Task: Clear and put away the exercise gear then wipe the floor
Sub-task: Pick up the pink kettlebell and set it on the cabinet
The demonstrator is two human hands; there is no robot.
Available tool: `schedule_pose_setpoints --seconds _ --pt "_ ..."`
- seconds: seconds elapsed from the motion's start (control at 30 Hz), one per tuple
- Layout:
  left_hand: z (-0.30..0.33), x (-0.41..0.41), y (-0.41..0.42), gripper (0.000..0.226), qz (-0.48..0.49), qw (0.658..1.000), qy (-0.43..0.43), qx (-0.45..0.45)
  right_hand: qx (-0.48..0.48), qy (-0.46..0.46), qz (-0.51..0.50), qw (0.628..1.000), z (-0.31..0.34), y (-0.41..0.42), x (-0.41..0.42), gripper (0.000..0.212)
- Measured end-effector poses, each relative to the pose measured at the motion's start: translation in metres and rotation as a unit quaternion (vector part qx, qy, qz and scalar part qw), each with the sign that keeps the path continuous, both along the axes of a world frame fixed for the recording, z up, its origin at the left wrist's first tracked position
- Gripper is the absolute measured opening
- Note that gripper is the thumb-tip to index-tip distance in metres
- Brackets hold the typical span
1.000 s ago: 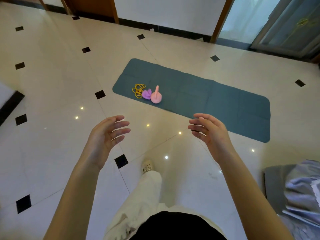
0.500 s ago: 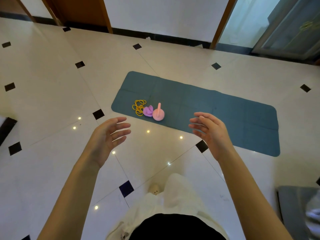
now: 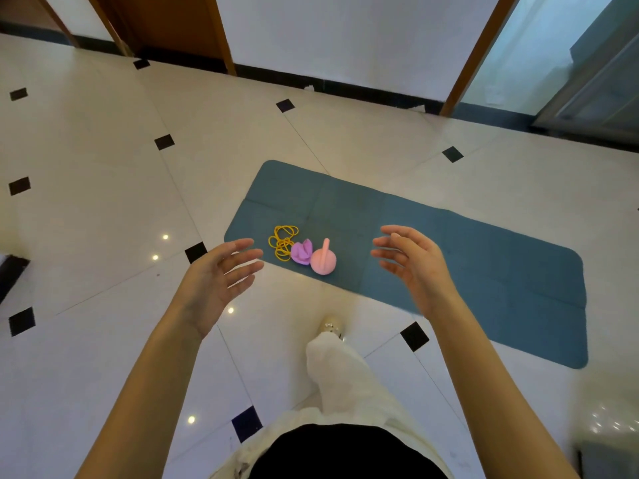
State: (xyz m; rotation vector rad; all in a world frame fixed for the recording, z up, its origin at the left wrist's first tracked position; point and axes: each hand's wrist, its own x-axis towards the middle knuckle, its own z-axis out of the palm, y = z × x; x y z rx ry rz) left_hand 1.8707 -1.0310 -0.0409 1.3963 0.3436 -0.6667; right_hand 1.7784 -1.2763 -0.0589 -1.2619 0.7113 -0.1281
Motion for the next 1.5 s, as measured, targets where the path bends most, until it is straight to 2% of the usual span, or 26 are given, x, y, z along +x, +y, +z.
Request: schedule_pose_setpoints --seconds 0.4,0.5,0.63,0.87,1.07,1.2,1.33,1.43,1.5 --pt "-0.025 0.158 -0.110 0.030 -0.048 0.999 -0.023 -0.006 -0.016 0.027 0.040 0.999 -0.034 -0.111 0.148 0.018" --pt "-0.042 0.186 -0.125 0.029 -0.062 0.997 -0.035 0.006 -0.023 0.023 0.056 0.998 -0.059 -0.125 0.177 0.019" --pt "-0.083 0.215 -0.141 0.028 -0.099 0.995 -0.024 0.019 -0.037 0.073 0.102 0.991 -0.111 -0.132 0.205 0.021" --pt "-0.179 0.257 -0.166 0.017 -0.152 0.986 0.005 0.075 -0.037 0.136 0.105 0.984 -0.198 -0.144 0.240 0.018" --pt "-0.288 0.277 -0.181 0.010 -0.190 0.972 0.013 0.138 -0.068 0.170 0.123 0.975 -0.286 -0.154 0.266 0.015" --pt "-0.372 0.281 -0.188 0.011 -0.216 0.959 0.015 0.183 -0.097 0.184 0.160 0.965 -0.361 -0.157 0.277 0.016" --pt "-0.461 0.280 -0.195 0.021 -0.243 0.950 0.021 0.197 -0.123 0.207 0.181 0.953 -0.446 -0.156 0.282 0.018" --pt "-0.522 0.280 -0.199 0.010 -0.258 0.945 0.031 0.201 -0.153 0.222 0.208 0.940 -0.500 -0.153 0.285 0.023" --pt "-0.567 0.281 -0.200 0.022 -0.276 0.938 0.030 0.209 -0.170 0.226 0.227 0.932 -0.535 -0.151 0.284 0.027"
